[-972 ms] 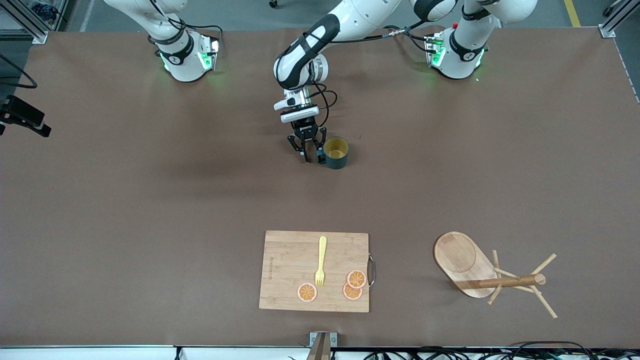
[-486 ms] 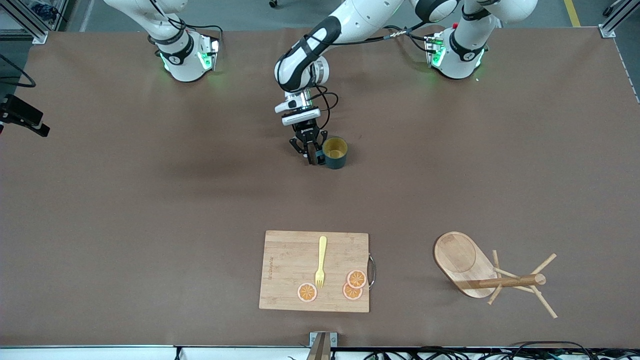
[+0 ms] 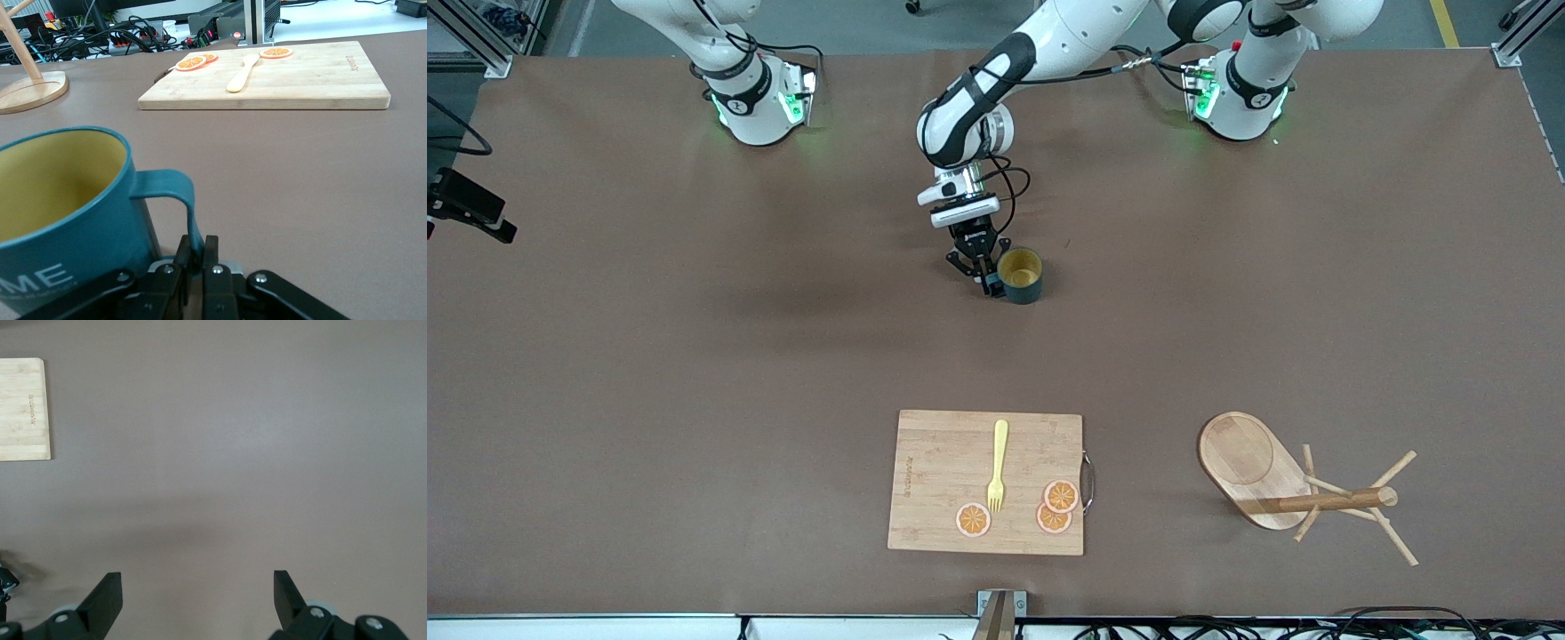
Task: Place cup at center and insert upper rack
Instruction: 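Lift the mug by its handle and carry it to the wooden stand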
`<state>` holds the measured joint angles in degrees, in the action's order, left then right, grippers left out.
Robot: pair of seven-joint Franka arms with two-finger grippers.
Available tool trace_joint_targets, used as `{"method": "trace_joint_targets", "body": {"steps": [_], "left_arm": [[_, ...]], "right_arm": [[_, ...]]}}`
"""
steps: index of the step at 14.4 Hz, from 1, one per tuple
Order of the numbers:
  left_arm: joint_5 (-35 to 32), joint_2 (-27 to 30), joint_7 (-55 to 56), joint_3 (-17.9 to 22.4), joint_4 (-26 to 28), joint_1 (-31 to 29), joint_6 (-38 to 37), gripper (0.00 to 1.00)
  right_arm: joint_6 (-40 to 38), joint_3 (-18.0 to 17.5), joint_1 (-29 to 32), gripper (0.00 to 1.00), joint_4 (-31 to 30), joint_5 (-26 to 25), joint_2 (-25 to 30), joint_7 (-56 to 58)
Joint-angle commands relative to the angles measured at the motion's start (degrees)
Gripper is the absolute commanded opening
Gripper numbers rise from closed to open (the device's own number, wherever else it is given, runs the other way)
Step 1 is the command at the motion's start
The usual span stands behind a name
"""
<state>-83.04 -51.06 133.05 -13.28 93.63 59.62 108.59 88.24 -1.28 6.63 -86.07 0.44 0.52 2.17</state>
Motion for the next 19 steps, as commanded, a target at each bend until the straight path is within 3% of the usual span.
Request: {"method": "trace_joint_targets", "body": {"steps": [1, 6, 13, 16, 19], "left_arm": [[1.4, 0.5, 0.0, 0.1, -0.9, -0.2, 0.4, 0.00], [7.3, 3.1, -2.8, -0.7, -2.5, -2.1, 1.7, 0.00], [26.1, 9.2, -17.6, -0.8, -7.5, -5.2, 2.1, 0.00], [40.2, 13.8, -27.1, -0.7, -10.2, -9.9, 2.5, 0.00], [48.7, 17.6, -35.6, -0.8, -10.8, -14.4, 2.9, 0.00]], "right_arm": [[0.1, -0.7, 0.8, 1.00, -0.5, -0.5, 1.0, 0.6], [0.0, -0.8, 0.6, 1.00, -0.5, -0.4, 0.8, 0.6], [1.5, -1.0, 0.3, 1.00, -0.5, 0.4, 0.4, 0.6], [3.0, -1.1, 0.1, 1.00, -0.5, 0.1, 0.4, 0.8], [1.9, -1.1, -0.5, 1.00, -0.8, -0.2, 0.4, 1.3]]}}
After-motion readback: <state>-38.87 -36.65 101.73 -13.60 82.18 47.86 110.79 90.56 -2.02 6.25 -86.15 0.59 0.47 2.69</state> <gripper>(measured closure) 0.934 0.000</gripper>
